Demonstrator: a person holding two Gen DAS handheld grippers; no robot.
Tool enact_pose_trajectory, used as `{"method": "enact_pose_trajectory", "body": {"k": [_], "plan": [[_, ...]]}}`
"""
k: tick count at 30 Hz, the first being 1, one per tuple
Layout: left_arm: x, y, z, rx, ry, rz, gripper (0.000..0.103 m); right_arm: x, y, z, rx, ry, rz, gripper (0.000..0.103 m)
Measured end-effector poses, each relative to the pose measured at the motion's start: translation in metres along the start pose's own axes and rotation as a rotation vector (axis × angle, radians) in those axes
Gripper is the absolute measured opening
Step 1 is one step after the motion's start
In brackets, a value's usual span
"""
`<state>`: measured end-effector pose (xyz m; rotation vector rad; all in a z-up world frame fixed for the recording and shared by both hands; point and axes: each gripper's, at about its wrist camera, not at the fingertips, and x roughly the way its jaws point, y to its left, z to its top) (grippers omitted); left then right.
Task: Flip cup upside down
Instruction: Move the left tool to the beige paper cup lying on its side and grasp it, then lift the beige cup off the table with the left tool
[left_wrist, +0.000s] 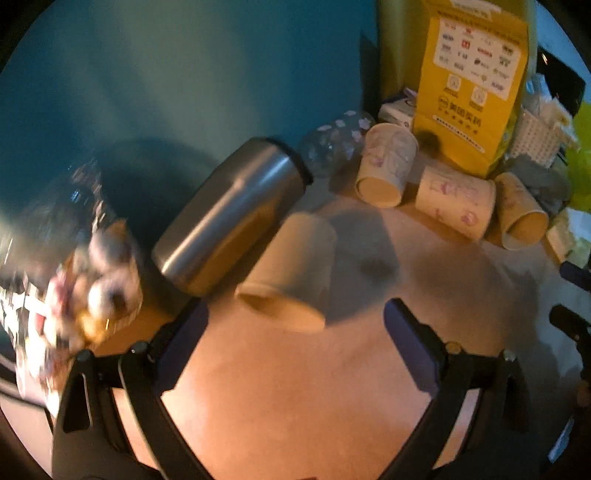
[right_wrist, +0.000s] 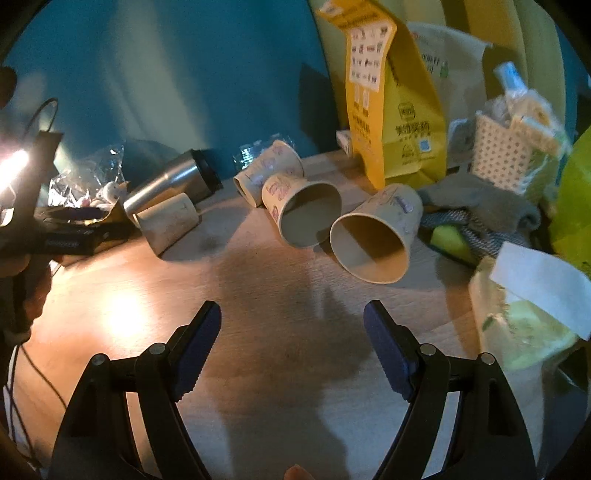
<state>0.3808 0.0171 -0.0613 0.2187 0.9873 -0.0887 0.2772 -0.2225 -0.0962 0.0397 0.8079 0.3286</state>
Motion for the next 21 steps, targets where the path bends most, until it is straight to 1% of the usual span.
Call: {"method": "enact_pose_trajectory", "body": {"k": [1, 2, 8, 9, 10, 11, 13, 14, 16, 18, 21], "plan": [[0.008, -0.002, 0.005, 0.033, 0.026, -0.005, 0.097, 0.005, -0.002, 0.001, 0.008, 0.008, 0.005, 0.082], [0.02, -0.003, 0.011, 0.051, 0.047, 0.005, 0.097, 0.008, -0.003, 0.0, 0.012, 0.012, 0.008, 0.082], [0.058, -0.006, 0.022, 0.094, 0.123, 0.006, 0.096, 0.018, -0.009, 0.003, 0.017, 0.024, 0.018, 0.082], [0.064, -0.006, 0.023, 0.095, 0.134, 0.011, 0.092, 0.02, -0.011, 0.003, 0.018, 0.025, 0.018, 0.082], [0.067, -0.004, 0.023, 0.095, 0.147, 0.008, 0.084, 0.02, -0.012, 0.003, 0.021, 0.027, 0.019, 0.082], [0.071, -0.003, 0.023, 0.089, 0.162, -0.003, 0.08, 0.021, -0.012, 0.002, 0.024, 0.029, 0.019, 0.082], [0.073, -0.002, 0.023, 0.086, 0.168, -0.003, 0.07, 0.02, -0.013, 0.002, 0.026, 0.028, 0.019, 0.082], [0.074, -0.001, 0.022, 0.09, 0.174, -0.005, 0.068, 0.02, -0.014, 0.001, 0.026, 0.028, 0.019, 0.082], [0.072, -0.001, 0.02, 0.08, 0.175, -0.016, 0.067, 0.018, -0.014, -0.001, 0.027, 0.029, 0.02, 0.082], [0.068, 0.0, 0.016, 0.062, 0.178, -0.045, 0.066, 0.015, -0.014, -0.003, 0.029, 0.029, 0.021, 0.082], [0.054, -0.004, 0.005, 0.041, 0.177, -0.07, 0.066, 0.006, -0.011, -0.007, 0.026, 0.025, 0.022, 0.082]]}}
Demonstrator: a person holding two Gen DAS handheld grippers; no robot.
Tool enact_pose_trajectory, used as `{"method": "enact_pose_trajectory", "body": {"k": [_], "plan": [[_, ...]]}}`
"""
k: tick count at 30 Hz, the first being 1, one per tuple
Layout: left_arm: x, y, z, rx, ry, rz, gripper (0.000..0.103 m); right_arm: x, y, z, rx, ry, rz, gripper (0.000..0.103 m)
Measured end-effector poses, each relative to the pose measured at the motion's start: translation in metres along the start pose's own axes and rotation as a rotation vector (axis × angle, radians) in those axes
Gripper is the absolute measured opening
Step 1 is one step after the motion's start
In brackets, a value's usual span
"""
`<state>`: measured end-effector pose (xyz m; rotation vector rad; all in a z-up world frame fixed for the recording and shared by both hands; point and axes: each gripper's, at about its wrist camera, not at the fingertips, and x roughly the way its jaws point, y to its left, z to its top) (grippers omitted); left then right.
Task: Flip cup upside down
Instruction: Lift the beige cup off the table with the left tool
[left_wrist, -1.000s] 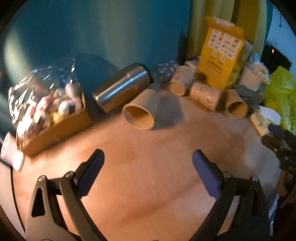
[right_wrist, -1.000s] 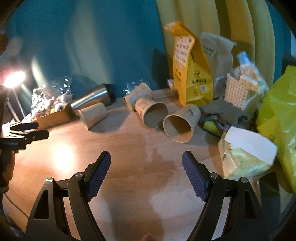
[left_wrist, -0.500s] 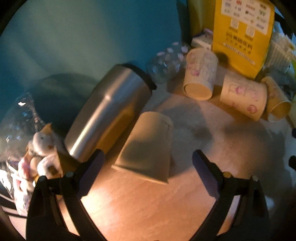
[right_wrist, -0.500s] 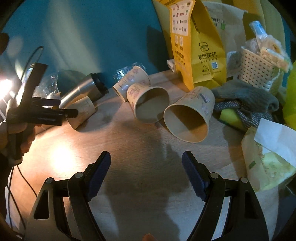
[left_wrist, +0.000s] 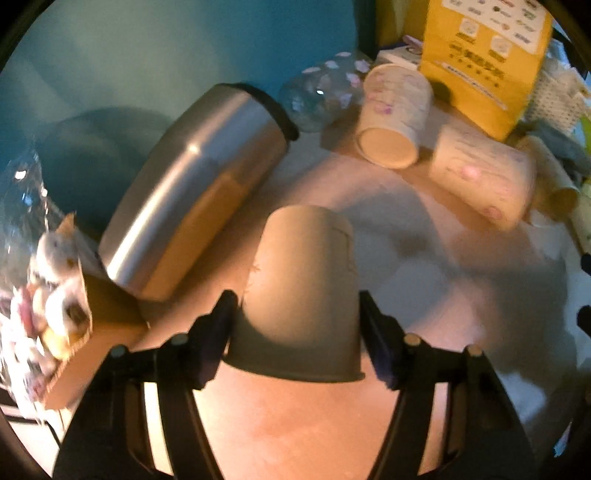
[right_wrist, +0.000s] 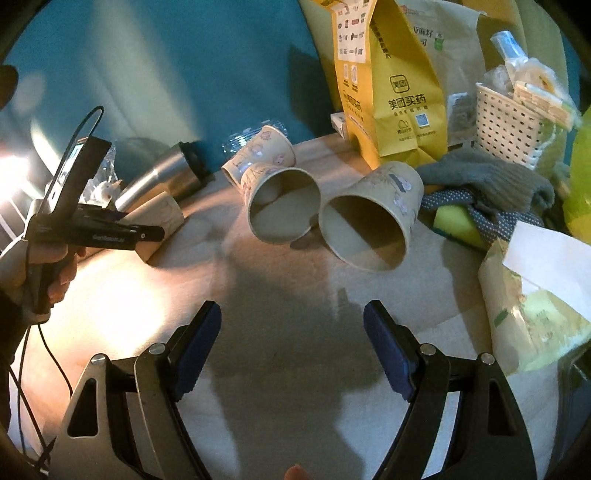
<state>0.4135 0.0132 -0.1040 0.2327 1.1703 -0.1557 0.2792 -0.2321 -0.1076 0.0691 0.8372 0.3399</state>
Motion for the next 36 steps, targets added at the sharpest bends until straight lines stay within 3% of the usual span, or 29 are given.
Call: {"method": "enact_pose_trajectory", "body": {"k": [6, 8, 14, 20, 22, 28, 36], "plan": [[-0.042, -0.018, -0.037, -0.054, -0.027, -0.058, 0.066, -0.027, 0.009, -0.016, -0.004, -0.009, 0.021, 0.082], [-0.055, -0.029, -0.056, -0.076, -0.045, -0.05, 0.066, -0.037, 0.013, -0.023, -0.01, -0.011, 0.037, 0.082], [-0.098, -0.053, -0.119, -0.17, -0.057, -0.117, 0.066, -0.061, 0.026, -0.048, -0.033, 0.009, 0.072, 0.082], [-0.132, -0.077, -0.179, -0.328, -0.058, -0.239, 0.066, -0.087, 0.023, -0.071, -0.034, 0.035, 0.081, 0.082], [-0.138, -0.082, -0.19, -0.367, -0.071, -0.243, 0.066, -0.093, 0.021, -0.077, -0.031, 0.044, 0.091, 0.082], [-0.137, -0.105, -0.232, -0.538, -0.037, -0.345, 0.066, -0.106, 0.022, -0.096, -0.042, 0.083, 0.126, 0.082], [-0.13, -0.123, -0.266, -0.651, -0.025, -0.361, 0.066, -0.105, 0.027, -0.105, -0.089, 0.152, 0.133, 0.082]]}}
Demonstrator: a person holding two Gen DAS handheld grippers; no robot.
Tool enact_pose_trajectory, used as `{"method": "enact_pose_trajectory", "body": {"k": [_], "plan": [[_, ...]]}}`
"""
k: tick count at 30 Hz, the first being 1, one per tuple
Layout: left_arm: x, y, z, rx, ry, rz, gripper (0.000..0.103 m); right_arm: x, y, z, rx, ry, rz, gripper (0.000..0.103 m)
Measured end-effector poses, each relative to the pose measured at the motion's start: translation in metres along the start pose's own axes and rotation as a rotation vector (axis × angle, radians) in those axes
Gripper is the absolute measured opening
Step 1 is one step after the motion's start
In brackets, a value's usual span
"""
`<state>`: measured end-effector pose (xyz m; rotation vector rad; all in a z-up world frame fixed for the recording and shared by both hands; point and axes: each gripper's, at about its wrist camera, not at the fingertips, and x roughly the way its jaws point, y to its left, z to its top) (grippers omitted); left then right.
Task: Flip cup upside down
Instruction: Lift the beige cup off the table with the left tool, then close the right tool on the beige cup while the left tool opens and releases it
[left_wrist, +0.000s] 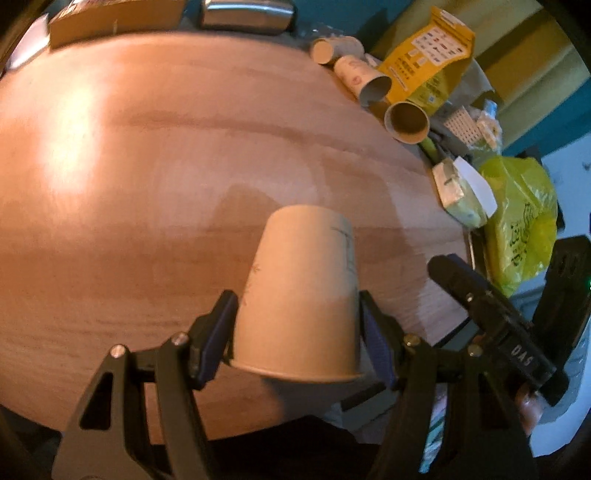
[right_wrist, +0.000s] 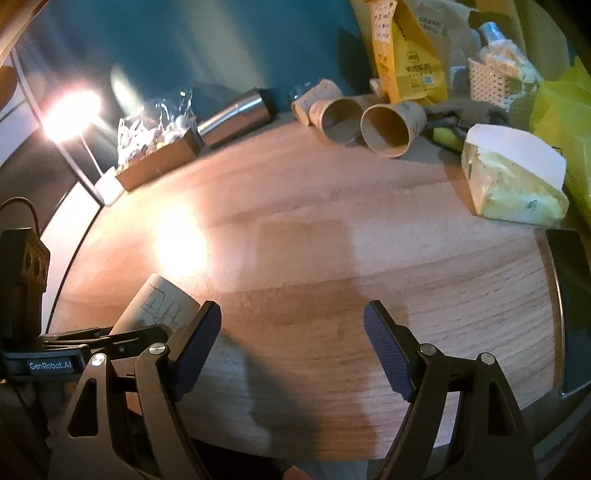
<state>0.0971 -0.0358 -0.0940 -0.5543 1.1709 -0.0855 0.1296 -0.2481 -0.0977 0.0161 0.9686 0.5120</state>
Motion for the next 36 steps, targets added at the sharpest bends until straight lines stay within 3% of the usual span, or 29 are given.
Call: {"method": "enact_pose_trajectory", "body": {"k": [12, 21, 36], "plan": [[0.007, 0.008, -0.005, -0.045, 0.015, -0.019, 0.067, 0.018, 0.026, 0.01, -0.013, 0.074, 0.054, 0.082], [0.003, 0.02, -0.007, -0.049, 0.006, -0.064, 0.067, 0.047, 0.065, 0.019, 0.036, 0.215, 0.158, 0.082], [0.001, 0.03, -0.013, -0.007, -0.017, -0.166, 0.066, 0.075, 0.108, 0.016, 0.076, 0.372, 0.209, 0.082]]}}
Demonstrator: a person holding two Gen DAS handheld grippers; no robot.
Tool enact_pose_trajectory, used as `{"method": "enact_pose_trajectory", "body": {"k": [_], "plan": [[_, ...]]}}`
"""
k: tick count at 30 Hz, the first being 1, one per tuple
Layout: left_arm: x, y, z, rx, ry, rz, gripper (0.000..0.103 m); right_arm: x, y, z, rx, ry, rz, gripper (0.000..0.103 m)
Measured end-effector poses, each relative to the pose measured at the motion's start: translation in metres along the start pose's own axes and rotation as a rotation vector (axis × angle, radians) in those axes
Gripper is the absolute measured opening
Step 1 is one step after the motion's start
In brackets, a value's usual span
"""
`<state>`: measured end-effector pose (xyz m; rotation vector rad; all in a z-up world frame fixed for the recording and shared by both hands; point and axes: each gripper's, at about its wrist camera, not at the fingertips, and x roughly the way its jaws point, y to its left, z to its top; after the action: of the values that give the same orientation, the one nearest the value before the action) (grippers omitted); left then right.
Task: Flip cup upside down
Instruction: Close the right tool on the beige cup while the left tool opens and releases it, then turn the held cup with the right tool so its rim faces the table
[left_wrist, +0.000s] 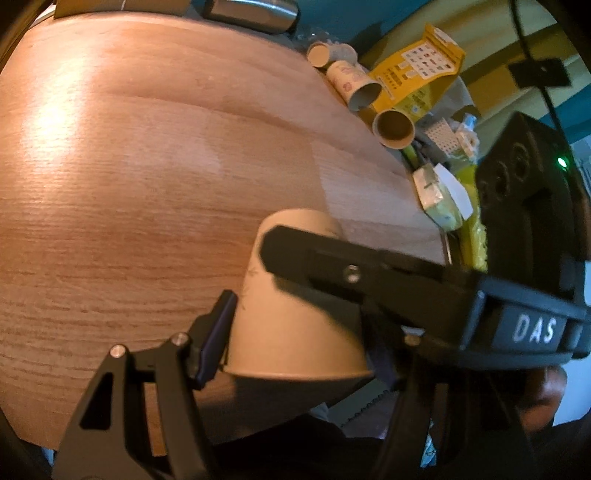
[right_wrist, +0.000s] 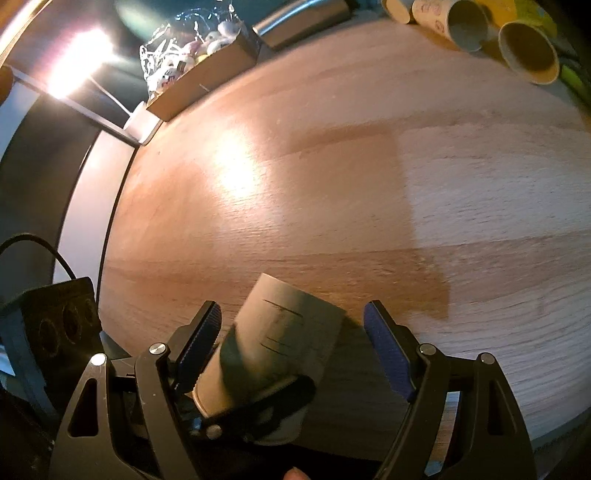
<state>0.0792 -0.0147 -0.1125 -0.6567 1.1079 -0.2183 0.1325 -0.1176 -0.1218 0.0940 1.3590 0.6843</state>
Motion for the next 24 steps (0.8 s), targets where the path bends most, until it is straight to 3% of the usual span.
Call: {"method": "enact_pose_trajectory", "body": {"k": [2, 6, 11, 13, 16, 21, 24], "plan": [[0.0, 0.001, -0.001, 0.008, 0.0, -0.013, 0.066, 0.003, 0.002, 0.0, 0.007, 0.009, 0.0, 0.081], [-0.004, 0.005, -0.001, 0.02, -0.007, -0.025, 0.066, 0.002, 0.003, 0.001, 0.007, 0.008, -0.007, 0.068], [-0.011, 0.008, -0.002, 0.036, -0.019, -0.027, 0.067, 0.002, 0.013, 0.002, -0.008, -0.02, -0.006, 0.065], [-0.015, 0.007, -0.003, 0.05, -0.024, -0.02, 0.074, 0.0, 0.016, 0.001, -0.019, -0.039, -0.02, 0.065], [-0.021, 0.008, -0.006, 0.059, -0.04, -0.011, 0.089, -0.007, 0.02, 0.0, -0.031, -0.094, -0.051, 0.064], [-0.035, 0.017, -0.011, 0.063, -0.063, -0.005, 0.089, -0.021, 0.031, -0.004, -0.091, -0.225, -0.113, 0.064], [-0.044, 0.027, -0.017, 0.054, -0.075, 0.011, 0.089, -0.026, 0.037, -0.012, -0.154, -0.339, -0.21, 0.064]]}}
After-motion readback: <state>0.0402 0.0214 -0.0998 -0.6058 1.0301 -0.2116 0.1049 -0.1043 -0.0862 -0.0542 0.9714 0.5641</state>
